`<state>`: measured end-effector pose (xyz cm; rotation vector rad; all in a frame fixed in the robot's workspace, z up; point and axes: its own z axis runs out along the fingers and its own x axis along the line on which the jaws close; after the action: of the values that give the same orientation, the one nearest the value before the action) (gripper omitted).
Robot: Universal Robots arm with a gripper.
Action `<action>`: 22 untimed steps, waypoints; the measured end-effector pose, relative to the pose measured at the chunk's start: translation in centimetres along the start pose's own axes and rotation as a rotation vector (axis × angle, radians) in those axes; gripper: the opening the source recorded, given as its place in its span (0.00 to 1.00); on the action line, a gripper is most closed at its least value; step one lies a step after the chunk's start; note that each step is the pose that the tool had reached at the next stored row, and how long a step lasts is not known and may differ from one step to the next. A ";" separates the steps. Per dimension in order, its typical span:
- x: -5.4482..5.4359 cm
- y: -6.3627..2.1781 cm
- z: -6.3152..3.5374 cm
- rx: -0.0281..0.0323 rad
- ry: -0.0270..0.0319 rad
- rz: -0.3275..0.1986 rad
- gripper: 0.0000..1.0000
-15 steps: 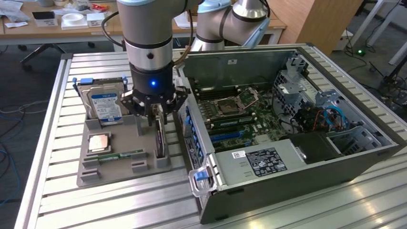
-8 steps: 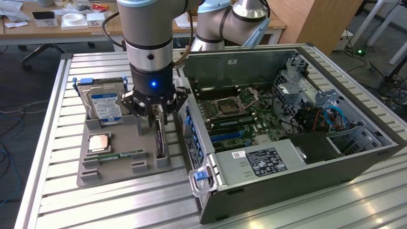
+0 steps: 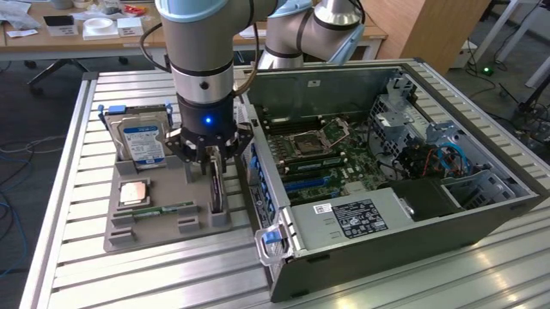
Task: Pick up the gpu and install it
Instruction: 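Pick up the gpu and move the gpu toward the slot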
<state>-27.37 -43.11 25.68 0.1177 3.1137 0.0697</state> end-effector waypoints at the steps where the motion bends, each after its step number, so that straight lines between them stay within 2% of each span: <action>1: 0.0 0.00 0.00 0.0000 0.0000 0.000 0.42; 6: 0.0 -0.01 0.25 -0.0001 -0.0001 0.000 0.42; 13: 0.0 -0.06 1.29 -0.0001 0.0000 0.000 0.42; 15: 0.0 -0.05 1.29 -0.0012 0.0002 0.000 0.42; 17: 0.0 -0.06 1.43 -0.0051 0.0000 0.000 0.42; 22: 0.0 -0.10 2.23 -0.0049 0.0003 0.000 0.42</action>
<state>-27.33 -43.11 23.45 0.1179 3.1137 0.0774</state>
